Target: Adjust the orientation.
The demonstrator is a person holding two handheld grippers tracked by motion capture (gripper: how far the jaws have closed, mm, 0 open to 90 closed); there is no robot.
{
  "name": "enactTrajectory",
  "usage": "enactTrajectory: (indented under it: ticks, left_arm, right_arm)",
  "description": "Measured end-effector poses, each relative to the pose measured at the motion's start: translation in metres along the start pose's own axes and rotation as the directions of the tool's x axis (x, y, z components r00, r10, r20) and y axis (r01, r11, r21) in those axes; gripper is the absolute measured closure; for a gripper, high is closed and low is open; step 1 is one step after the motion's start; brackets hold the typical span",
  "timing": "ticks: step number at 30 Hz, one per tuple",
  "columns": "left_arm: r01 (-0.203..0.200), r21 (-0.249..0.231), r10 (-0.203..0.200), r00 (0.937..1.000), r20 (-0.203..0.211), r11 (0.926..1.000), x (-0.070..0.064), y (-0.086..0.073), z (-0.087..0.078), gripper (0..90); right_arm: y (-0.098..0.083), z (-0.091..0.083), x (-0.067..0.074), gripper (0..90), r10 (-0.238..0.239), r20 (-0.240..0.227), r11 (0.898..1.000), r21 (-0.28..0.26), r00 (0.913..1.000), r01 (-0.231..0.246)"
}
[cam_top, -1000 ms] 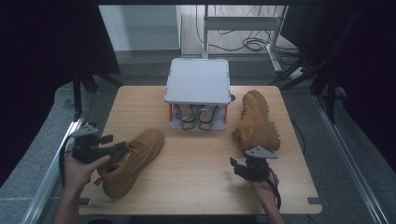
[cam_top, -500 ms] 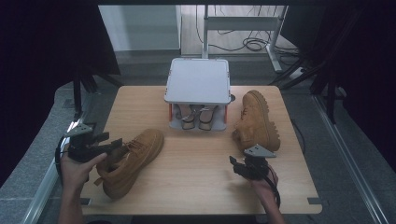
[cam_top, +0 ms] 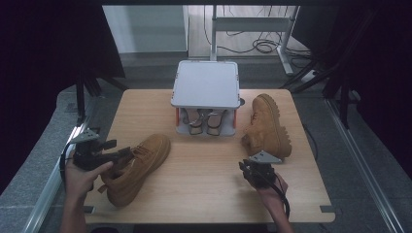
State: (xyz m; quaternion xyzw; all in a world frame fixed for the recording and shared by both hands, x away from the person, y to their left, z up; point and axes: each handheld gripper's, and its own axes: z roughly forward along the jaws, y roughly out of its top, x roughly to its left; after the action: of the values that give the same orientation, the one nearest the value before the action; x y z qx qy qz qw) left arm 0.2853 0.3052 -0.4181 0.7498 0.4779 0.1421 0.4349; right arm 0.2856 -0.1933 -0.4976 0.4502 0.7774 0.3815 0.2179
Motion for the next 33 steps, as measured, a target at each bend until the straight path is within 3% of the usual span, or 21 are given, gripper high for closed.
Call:
enactTrajectory:
  ticks: [4, 9, 12, 15, 23, 28, 30, 33]
  left_arm:
    - [0.004, 0.010, -0.004, 1.0000, -0.001, 0.9999, 0.001, -0.004, 0.000, 30.6]
    - [0.006, 0.001, -0.006, 1.0000, 0.004, 1.0000, 0.004, -0.006, -0.005, 30.8]
    - [0.011, -0.003, -0.011, 0.9999, 0.005, 0.9999, 0.007, -0.007, -0.008, 30.8]
    - [0.026, -0.003, -0.026, 0.9997, 0.002, 0.9997, 0.010, -0.009, -0.009, 31.1]
    - [0.032, -0.012, -0.032, 0.9995, -0.001, 0.9994, 0.011, -0.010, -0.012, 31.2]
    - [0.032, -0.004, -0.032, 0.9995, -0.004, 0.9995, 0.011, -0.011, -0.011, 31.3]
    - [0.041, -0.002, -0.041, 0.9992, -0.001, 0.9992, 0.011, -0.012, -0.010, 31.3]
    - [0.044, 0.001, -0.044, 0.9990, 0.003, 0.9990, 0.012, -0.012, -0.008, 31.3]
  right_arm:
    - [0.007, 0.008, 0.002, 89.4, -0.015, 0.006, 0.999, 0.031, 0.9999, 0.015]
    - [0.030, 0.022, 0.005, 89.5, -0.072, 0.056, 0.995, 0.079, 0.9959, 0.067]
    - [0.046, 0.032, 0.007, 89.5, -0.113, 0.103, 0.989, 0.102, 0.9882, 0.103]
    - [0.054, 0.042, 0.003, 89.5, -0.117, 0.144, 0.987, 0.123, 0.9827, 0.100]
    - [0.055, 0.054, -0.003, 89.5, -0.147, 0.206, 0.979, 0.168, 0.9676, 0.113]
    - [0.051, 0.056, -0.013, 89.6, -0.157, 0.235, 0.974, 0.195, 0.9591, 0.112]
    - [0.050, 0.053, -0.018, 89.7, -0.132, 0.220, 0.979, 0.183, 0.9666, 0.092]
    - [0.051, 0.050, -0.018, 89.7, -0.129, 0.217, 0.980, 0.177, 0.9677, 0.091]
